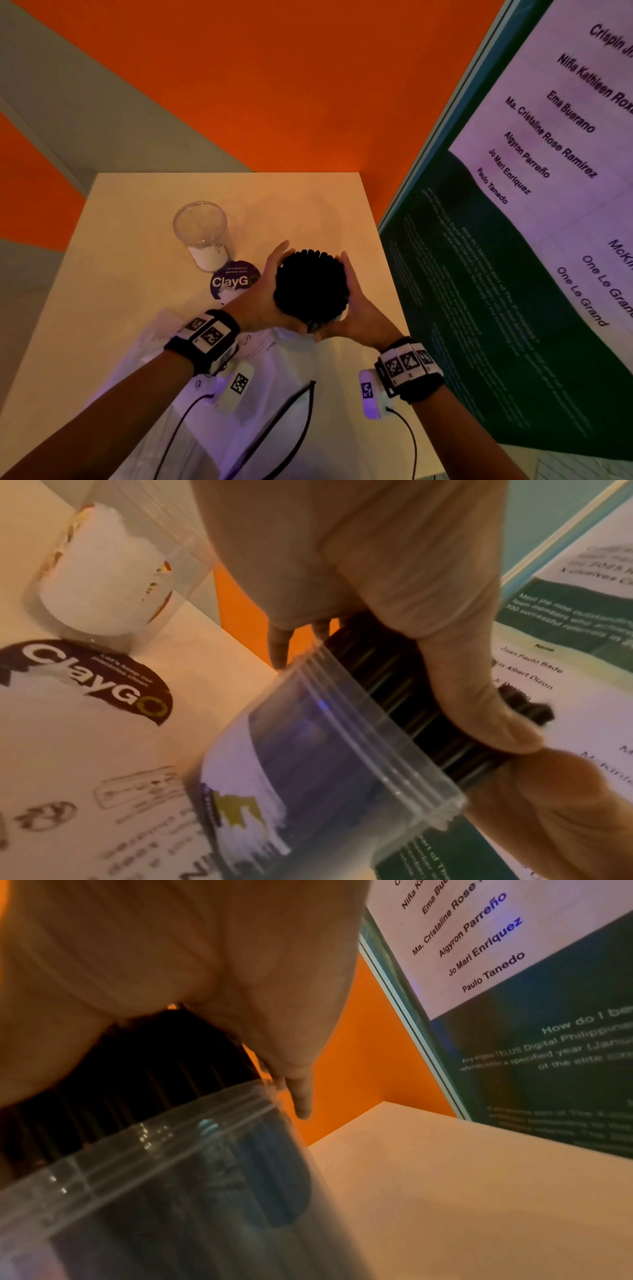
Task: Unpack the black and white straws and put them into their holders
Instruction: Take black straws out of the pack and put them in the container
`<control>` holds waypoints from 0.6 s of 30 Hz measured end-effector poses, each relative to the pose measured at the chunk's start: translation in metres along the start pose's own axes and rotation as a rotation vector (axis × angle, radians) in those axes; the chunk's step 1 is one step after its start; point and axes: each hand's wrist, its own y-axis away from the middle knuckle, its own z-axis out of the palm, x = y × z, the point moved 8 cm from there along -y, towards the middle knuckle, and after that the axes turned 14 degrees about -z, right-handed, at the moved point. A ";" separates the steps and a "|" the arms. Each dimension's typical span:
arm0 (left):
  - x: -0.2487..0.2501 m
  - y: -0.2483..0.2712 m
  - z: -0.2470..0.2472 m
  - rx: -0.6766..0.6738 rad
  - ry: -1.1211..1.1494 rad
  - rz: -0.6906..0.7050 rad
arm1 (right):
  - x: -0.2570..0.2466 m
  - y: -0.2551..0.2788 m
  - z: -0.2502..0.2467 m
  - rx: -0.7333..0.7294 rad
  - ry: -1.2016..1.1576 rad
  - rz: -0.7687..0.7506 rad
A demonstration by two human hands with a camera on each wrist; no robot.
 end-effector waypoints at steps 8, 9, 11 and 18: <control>-0.023 0.059 -0.012 0.193 -0.115 -0.075 | 0.020 0.013 0.003 0.069 0.163 0.130; -0.024 0.072 -0.007 0.192 -0.179 -0.067 | 0.019 0.015 0.003 0.072 0.232 0.153; -0.032 0.097 0.011 0.114 -0.377 -0.125 | 0.020 0.025 0.004 -0.042 0.436 0.268; -0.062 0.131 0.045 -0.171 -0.724 -0.218 | -0.002 0.091 0.078 -0.777 0.550 0.499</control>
